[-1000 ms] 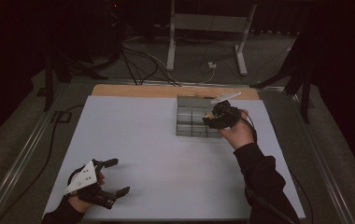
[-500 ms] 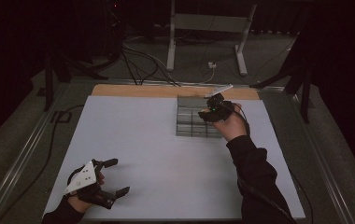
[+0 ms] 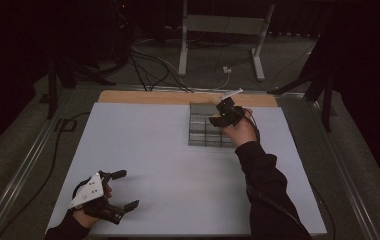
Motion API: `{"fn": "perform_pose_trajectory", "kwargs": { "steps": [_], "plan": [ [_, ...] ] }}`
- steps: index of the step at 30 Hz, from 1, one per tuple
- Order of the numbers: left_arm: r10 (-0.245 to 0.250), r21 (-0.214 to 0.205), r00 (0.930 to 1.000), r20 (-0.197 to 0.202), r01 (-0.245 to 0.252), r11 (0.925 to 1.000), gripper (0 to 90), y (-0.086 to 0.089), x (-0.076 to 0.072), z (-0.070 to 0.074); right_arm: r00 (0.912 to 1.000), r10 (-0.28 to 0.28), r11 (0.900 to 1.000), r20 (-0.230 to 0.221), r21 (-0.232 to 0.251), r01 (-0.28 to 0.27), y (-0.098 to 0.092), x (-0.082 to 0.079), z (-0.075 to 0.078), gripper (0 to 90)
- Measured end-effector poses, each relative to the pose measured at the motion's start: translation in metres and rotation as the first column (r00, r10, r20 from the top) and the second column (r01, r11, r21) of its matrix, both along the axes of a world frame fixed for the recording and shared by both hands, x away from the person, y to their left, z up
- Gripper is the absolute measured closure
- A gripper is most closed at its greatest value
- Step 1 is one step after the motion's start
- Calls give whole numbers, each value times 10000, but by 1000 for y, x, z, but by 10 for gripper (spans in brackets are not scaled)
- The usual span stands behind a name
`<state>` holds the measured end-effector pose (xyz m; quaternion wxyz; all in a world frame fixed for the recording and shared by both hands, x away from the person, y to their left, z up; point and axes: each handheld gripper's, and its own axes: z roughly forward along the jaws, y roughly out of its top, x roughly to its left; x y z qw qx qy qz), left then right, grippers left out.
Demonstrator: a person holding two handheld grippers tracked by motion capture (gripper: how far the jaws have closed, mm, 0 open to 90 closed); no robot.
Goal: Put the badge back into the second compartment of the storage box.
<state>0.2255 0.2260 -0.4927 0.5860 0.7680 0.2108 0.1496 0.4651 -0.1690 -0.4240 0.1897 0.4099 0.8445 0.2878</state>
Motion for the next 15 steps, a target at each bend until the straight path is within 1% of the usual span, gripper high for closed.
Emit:
{"fn": "perform_pose_trajectory", "kwargs": {
  "steps": [6,10,15],
  "plan": [
    [3,-14,10000,9,-3,10000,5,0,0,0,9998,-140,9999,-135,-99,139,5,7,-10,475],
    [-13,-11,10000,7,13,10000,5,0,0,0,9994,-253,9997,-249,-56,252,6,12,-16,475],
    [-7,-9,10000,0,7,10000,5,0,0,0,9989,-353,9993,-317,-136,349,6,17,-25,475]
  ]
}}
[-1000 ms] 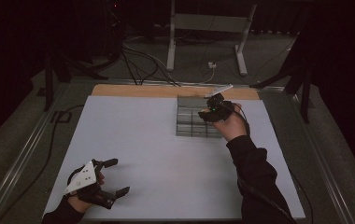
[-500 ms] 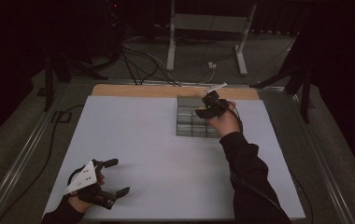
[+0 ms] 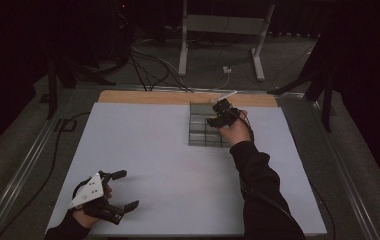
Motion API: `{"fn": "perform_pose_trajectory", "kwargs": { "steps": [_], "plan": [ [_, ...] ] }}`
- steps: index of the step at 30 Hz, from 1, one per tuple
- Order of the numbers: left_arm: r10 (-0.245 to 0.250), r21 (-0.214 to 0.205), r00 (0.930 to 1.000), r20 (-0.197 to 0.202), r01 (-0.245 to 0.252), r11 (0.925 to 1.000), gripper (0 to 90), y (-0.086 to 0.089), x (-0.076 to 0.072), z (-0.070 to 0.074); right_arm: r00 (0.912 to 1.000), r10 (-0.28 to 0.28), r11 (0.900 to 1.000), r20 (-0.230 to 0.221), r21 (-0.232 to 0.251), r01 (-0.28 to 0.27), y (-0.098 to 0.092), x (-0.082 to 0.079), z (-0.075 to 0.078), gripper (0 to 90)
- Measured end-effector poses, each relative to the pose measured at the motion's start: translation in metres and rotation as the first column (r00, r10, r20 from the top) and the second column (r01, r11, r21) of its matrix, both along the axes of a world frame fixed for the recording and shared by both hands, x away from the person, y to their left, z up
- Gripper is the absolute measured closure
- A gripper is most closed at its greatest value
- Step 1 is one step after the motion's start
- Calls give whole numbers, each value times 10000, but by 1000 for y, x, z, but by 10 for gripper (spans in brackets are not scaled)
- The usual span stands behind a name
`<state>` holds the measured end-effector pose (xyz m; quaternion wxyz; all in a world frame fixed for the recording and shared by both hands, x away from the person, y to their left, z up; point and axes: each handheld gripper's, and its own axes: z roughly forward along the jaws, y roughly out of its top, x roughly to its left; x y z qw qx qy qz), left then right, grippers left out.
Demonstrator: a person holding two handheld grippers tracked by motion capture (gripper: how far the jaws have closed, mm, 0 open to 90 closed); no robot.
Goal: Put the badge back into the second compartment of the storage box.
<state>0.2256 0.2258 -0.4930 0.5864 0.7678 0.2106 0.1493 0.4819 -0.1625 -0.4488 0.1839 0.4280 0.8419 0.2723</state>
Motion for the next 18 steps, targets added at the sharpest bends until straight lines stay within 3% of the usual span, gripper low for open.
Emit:
{"fn": "perform_pose_trajectory", "kwargs": {
  "steps": [12,18],
  "plan": [
    [-20,13,10000,-18,20,10000,5,0,0,0,9989,-466,9989,71,33,465,0,8,-16,473],
    [-25,1,10000,-41,25,10000,5,0,0,-1,9980,-630,9979,-107,143,631,-1,11,-25,472]
  ]
}}
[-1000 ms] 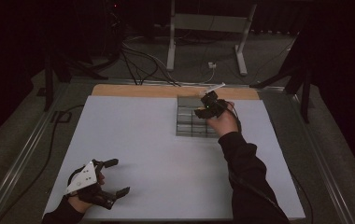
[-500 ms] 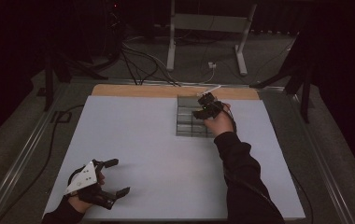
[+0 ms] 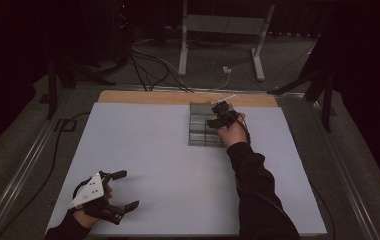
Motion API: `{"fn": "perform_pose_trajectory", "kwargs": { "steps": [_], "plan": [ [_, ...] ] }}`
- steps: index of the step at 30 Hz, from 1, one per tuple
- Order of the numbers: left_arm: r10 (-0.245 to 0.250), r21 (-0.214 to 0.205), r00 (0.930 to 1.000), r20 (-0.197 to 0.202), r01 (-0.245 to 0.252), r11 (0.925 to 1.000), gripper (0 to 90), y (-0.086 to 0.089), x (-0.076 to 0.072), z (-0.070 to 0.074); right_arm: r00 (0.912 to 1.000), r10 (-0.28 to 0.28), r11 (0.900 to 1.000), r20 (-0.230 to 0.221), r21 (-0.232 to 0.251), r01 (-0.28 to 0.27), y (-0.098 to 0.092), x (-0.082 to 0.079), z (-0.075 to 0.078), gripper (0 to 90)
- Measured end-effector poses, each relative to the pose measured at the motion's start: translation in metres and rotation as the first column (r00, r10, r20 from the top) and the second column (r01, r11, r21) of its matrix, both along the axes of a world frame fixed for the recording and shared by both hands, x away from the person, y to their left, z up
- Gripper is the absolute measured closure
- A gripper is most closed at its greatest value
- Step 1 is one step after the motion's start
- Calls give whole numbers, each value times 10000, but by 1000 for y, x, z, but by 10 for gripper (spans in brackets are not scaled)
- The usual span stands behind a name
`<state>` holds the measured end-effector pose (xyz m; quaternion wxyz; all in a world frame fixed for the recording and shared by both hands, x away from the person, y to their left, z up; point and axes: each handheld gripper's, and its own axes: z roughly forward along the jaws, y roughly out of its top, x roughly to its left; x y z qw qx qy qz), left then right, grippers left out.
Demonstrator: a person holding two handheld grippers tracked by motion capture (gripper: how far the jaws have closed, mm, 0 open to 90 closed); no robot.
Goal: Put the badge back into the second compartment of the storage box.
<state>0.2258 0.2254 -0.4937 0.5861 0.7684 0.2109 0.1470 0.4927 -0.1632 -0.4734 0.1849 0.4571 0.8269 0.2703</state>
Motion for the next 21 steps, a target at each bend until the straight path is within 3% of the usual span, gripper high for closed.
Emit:
{"fn": "perform_pose_trajectory", "kwargs": {
  "steps": [3,6,8,9,21],
  "plan": [
    [-18,11,10000,-8,18,10000,5,0,0,0,9998,-135,9996,137,234,132,-1,0,-2,459],
    [-24,6,10000,-5,24,10000,5,0,0,0,9980,-548,9977,313,415,535,-1,-1,-1,242],
    [-24,13,10000,-9,25,10000,5,0,0,0,9941,-958,9954,514,102,954,1,-2,0,58],
    [-26,22,10000,-3,26,10000,5,0,0,0,9935,-1038,9946,472,87,1035,1,-2,0,10],
    [-23,74,10000,-2,23,10000,5,-1,0,0,9952,-958,9903,177,1024,935,-3,-19,13,0]
  ]
}}
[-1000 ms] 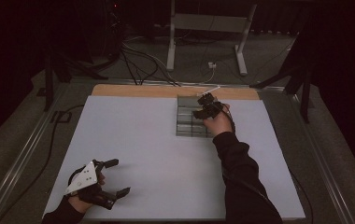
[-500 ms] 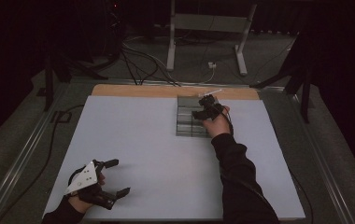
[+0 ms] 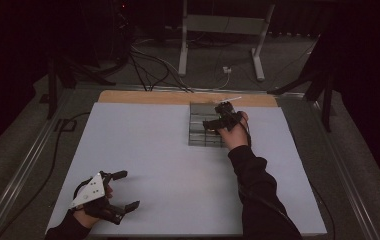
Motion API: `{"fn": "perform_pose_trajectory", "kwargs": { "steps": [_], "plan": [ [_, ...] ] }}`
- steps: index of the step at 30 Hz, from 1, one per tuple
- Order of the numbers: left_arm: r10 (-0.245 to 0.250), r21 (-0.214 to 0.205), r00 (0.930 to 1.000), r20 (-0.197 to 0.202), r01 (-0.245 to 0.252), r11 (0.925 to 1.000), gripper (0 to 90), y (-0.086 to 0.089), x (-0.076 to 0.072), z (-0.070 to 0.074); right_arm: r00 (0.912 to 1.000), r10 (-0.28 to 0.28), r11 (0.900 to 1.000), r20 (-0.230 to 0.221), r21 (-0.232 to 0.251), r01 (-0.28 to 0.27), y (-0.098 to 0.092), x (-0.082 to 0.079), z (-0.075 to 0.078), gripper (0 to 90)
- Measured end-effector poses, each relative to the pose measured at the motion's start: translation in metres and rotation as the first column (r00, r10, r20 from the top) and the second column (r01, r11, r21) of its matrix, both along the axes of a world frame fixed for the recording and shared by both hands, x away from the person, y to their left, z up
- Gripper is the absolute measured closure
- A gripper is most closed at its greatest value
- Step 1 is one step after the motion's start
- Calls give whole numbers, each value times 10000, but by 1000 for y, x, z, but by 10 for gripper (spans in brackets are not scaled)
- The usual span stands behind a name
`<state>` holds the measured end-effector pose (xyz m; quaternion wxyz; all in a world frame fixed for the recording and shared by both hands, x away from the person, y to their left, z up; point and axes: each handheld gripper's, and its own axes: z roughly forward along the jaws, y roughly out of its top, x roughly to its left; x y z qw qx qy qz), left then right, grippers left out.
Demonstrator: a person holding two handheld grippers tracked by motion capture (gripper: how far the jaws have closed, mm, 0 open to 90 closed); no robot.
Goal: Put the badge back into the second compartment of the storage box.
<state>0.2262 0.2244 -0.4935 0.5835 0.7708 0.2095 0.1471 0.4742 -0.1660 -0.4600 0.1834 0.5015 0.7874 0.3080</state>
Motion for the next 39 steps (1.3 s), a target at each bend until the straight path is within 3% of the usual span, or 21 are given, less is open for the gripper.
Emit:
{"fn": "perform_pose_trajectory", "kwargs": {
  "steps": [18,21,31,39],
  "plan": [
    [59,88,10000,-38,-58,9999,5,-1,1,-1,9970,755,9971,184,-133,-753,1,-28,30,0],
    [62,73,10000,-18,-62,10000,5,-1,1,-1,9951,977,9952,166,57,-978,-1,-36,34,0],
    [66,64,10000,5,-66,10000,5,0,-1,0,9843,1711,9840,423,426,-1729,-13,-75,44,0],
    [54,116,10000,11,-54,9999,5,-1,0,-1,9751,2058,9737,828,821,-2125,-33,-113,41,0]
  ]
}}
